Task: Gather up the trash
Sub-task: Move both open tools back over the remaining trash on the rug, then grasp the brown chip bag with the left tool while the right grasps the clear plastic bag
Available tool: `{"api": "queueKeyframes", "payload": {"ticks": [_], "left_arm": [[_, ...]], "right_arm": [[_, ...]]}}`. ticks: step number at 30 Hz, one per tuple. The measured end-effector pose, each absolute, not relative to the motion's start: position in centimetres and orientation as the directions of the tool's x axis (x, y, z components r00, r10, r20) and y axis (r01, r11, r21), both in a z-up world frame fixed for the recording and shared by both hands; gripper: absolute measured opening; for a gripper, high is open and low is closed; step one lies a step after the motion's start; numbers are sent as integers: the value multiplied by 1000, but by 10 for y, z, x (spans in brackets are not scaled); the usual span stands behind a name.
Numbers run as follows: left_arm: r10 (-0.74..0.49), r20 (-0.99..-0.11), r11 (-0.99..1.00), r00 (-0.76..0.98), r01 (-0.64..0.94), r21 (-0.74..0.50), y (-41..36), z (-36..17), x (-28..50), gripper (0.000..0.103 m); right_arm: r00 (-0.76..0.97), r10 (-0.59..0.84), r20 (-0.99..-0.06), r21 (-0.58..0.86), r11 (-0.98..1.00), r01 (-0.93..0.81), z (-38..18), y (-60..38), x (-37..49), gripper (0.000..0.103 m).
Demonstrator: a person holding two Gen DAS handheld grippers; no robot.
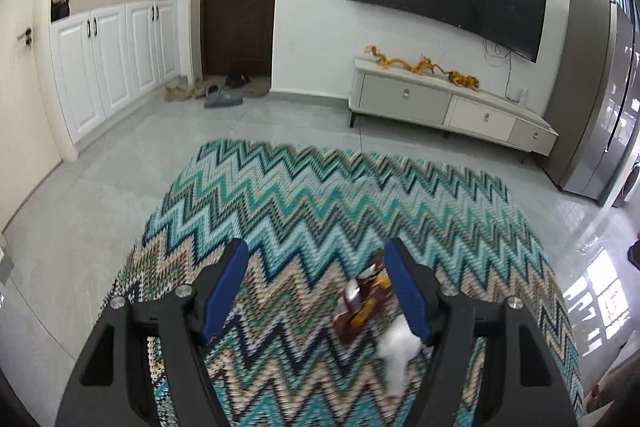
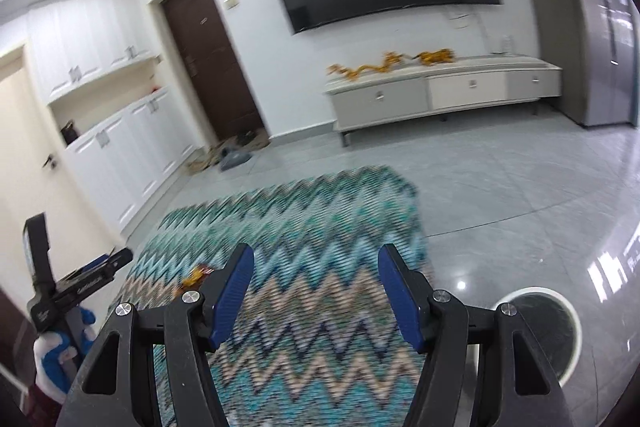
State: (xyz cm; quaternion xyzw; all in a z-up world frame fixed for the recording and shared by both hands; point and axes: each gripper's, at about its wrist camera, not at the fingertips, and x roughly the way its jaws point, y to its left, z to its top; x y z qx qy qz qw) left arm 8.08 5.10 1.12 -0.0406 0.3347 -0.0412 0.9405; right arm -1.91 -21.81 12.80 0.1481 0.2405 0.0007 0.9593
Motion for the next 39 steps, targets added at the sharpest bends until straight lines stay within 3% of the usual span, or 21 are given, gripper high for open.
{"api": "queueKeyframes", "payload": {"ticks": [6, 13, 21, 28, 30, 39], "left_arm": [[-282, -685, 959, 672, 195, -204, 54, -19, 96, 69], [-397, -736, 918, 548, 259, -301, 43, -59, 127, 69], [-431, -760, 898, 487, 316, -307, 24, -77, 150, 68], [-441, -751, 895, 491, 298, -331, 24, -87, 163, 33], [-460, -739, 888, 493, 277, -368, 35, -90, 163, 28], [-420, -711, 904, 564, 192, -381, 67, -85, 154, 23]], "right_arm": [[834, 189, -519, 291, 956, -36, 109, -174, 12, 62], [776, 256, -576, 289, 952, -100, 88, -146, 29, 62], [709, 326, -626, 332, 933, -136, 63, -140, 48, 62], [646, 383, -661, 333, 920, -204, 47, -130, 59, 62], [626, 399, -669, 332, 915, -228, 44, -126, 62, 62], [555, 443, -704, 317, 896, -311, 31, -92, 82, 62]]}}
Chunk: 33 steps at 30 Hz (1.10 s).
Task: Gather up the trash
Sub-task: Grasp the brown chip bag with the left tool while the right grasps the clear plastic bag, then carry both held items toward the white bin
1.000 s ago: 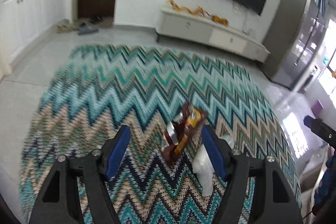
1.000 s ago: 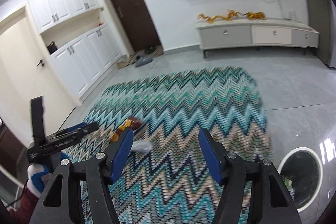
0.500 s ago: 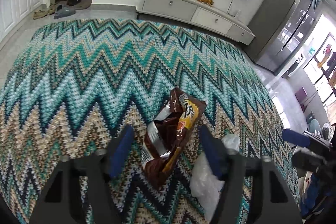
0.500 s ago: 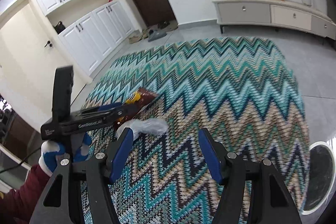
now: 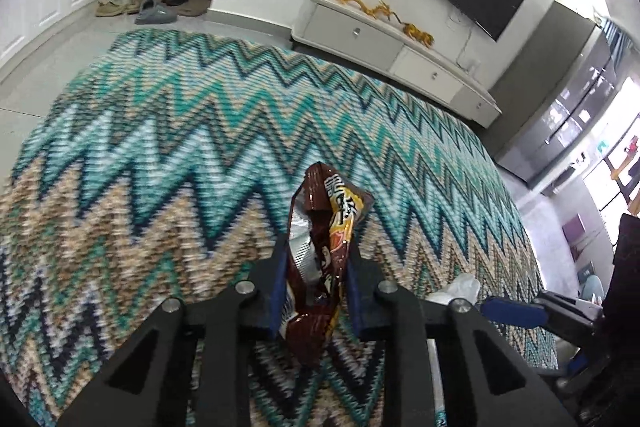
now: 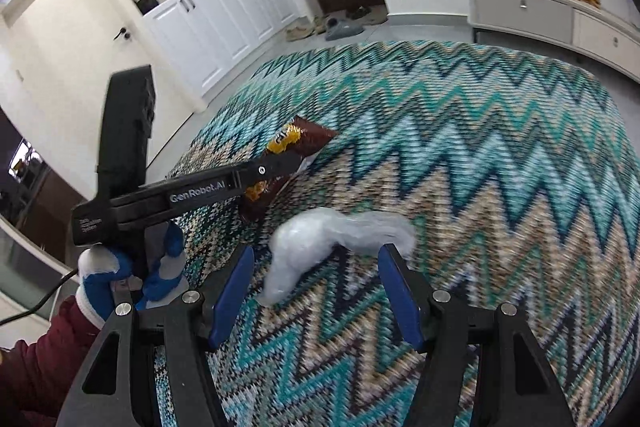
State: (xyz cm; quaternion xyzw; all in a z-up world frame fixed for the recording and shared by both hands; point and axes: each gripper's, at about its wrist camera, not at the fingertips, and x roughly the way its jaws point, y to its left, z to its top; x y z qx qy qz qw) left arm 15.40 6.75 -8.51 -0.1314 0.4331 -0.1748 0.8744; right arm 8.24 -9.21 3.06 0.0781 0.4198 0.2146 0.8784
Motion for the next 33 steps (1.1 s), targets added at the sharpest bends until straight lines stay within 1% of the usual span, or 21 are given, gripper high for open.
{"api": "queueKeyframes", "payload": {"ticks": [6, 8, 10, 11, 12, 16, 21, 27, 33], "left_arm": [[-380, -693, 918, 613, 156, -365, 87, -75, 138, 23], [-374, -689, 919, 621, 149, -365, 91, -72, 132, 23], [-370, -686, 920, 627, 143, -366, 96, -70, 127, 23], [-364, -685, 922, 631, 140, -361, 96, -68, 124, 23], [-354, -685, 926, 637, 137, -351, 96, -66, 121, 23], [-324, -678, 937, 660, 127, -324, 93, -56, 111, 23], [-268, -660, 958, 702, 125, -257, 78, -36, 98, 23], [-205, -628, 978, 750, 128, -167, 54, -10, 76, 23], [-171, -583, 985, 794, 139, -99, 34, 13, 56, 23]], "right_arm": [[519, 441, -732, 314, 895, -317, 16, -72, 98, 61], [509, 441, -739, 320, 895, -311, 12, -69, 102, 53], [507, 444, -739, 329, 894, -304, 9, -67, 106, 39], [508, 447, -737, 333, 893, -302, 8, -68, 107, 35], [509, 450, -734, 339, 892, -301, 8, -69, 107, 34], [535, 468, -704, 359, 883, -301, 15, -83, 102, 33], [588, 484, -648, 385, 874, -295, 35, -105, 87, 32], [640, 472, -606, 386, 878, -282, 56, -123, 67, 32], [704, 441, -557, 368, 891, -267, 79, -141, 43, 32]]}}
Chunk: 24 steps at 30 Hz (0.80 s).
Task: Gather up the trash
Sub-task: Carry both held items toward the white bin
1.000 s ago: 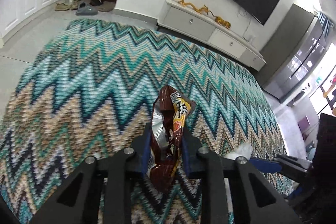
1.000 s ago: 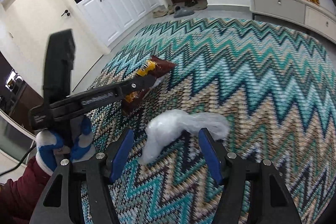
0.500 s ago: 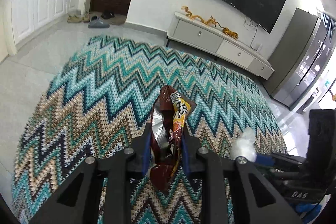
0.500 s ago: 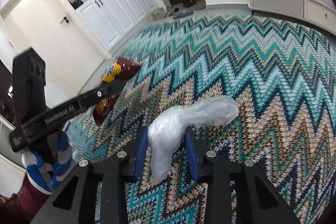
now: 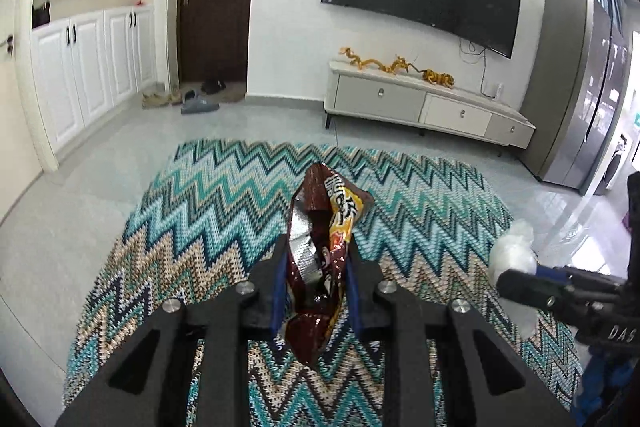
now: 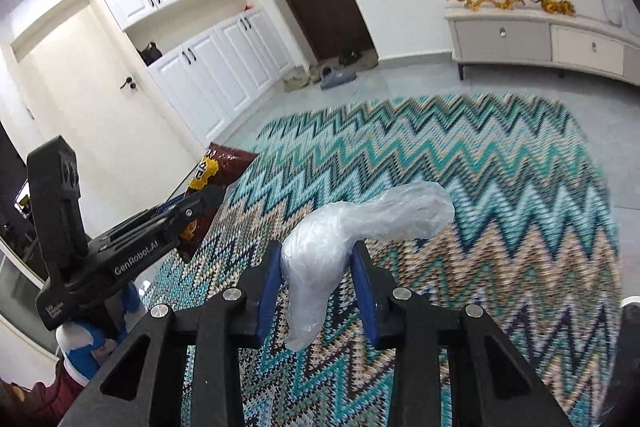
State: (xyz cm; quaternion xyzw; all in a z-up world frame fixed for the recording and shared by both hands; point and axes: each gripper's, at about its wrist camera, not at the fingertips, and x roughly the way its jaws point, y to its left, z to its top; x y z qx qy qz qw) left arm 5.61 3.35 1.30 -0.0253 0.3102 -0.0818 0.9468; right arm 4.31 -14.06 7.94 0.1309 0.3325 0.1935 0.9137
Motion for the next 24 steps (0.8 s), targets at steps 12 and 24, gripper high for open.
{"api": "queueKeyframes", "payload": {"ticks": [12, 24], "left_arm": [[-118, -543, 990, 831, 144, 6, 6, 31, 27, 23], [-108, -540, 970, 835, 208, 128, -50, 32, 17, 23]], "right_arm": [[767, 414, -490, 394, 890, -229, 91, -176, 5, 32], [825, 330, -458, 378, 913, -155, 95, -220, -25, 32]]}}
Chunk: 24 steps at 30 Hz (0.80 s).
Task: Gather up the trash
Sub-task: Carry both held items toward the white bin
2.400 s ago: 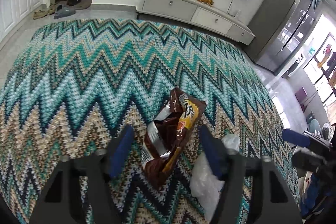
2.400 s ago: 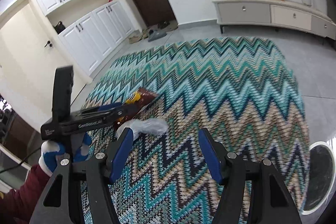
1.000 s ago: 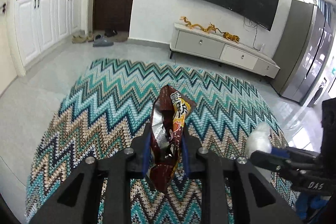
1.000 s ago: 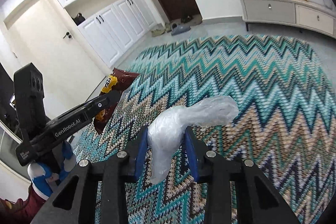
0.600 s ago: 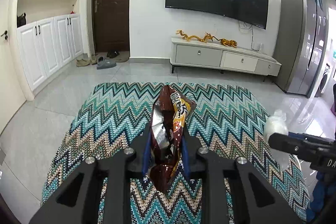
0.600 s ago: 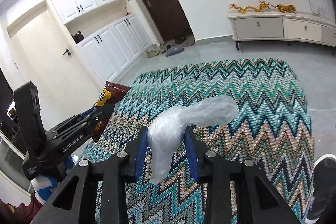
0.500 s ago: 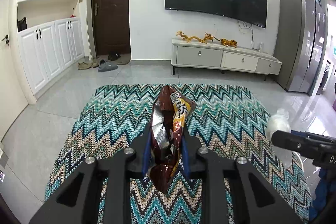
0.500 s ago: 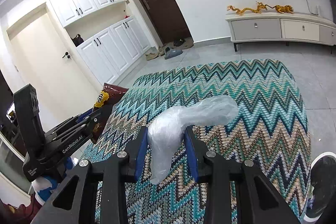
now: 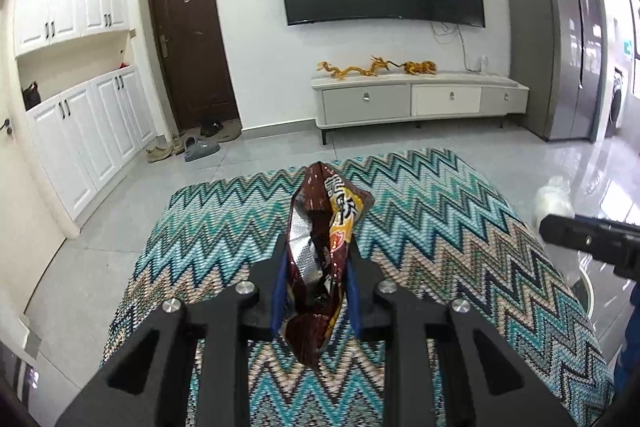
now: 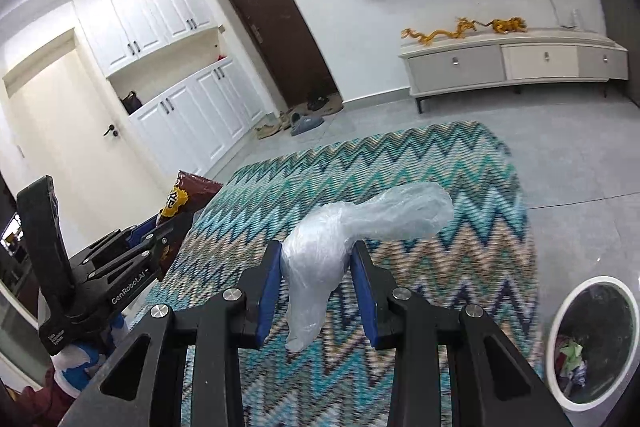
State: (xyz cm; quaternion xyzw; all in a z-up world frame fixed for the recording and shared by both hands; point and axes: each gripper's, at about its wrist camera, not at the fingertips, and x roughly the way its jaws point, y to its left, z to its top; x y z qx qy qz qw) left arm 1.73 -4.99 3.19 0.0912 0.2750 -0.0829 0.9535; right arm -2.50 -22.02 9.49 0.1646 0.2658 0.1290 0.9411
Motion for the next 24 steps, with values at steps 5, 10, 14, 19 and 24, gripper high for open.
{"api": "queueKeyframes", "payload": {"ticks": [5, 10, 14, 19, 24], "left_arm": [[-124, -549, 953, 827, 254, 167, -76, 29, 15, 23], [-163, -580, 927, 798, 325, 188, -109, 24, 11, 23], [-196, -614, 905, 764, 382, 187, -133, 17, 10, 23], [-229, -651, 873, 724, 448, 191, -166, 6, 8, 23], [-257, -678, 843, 689, 502, 192, -199, -1, 10, 23]], "right_arm": [[851, 284, -442, 383, 918, -107, 92, -248, -39, 33], [870, 232, -435, 391, 919, -50, 85, -276, -53, 32], [880, 189, -436, 394, 919, -3, 77, -297, -67, 33], [884, 142, -446, 400, 915, 55, 66, -322, -81, 32], [884, 102, -456, 426, 897, 117, 51, -350, -96, 33]]}}
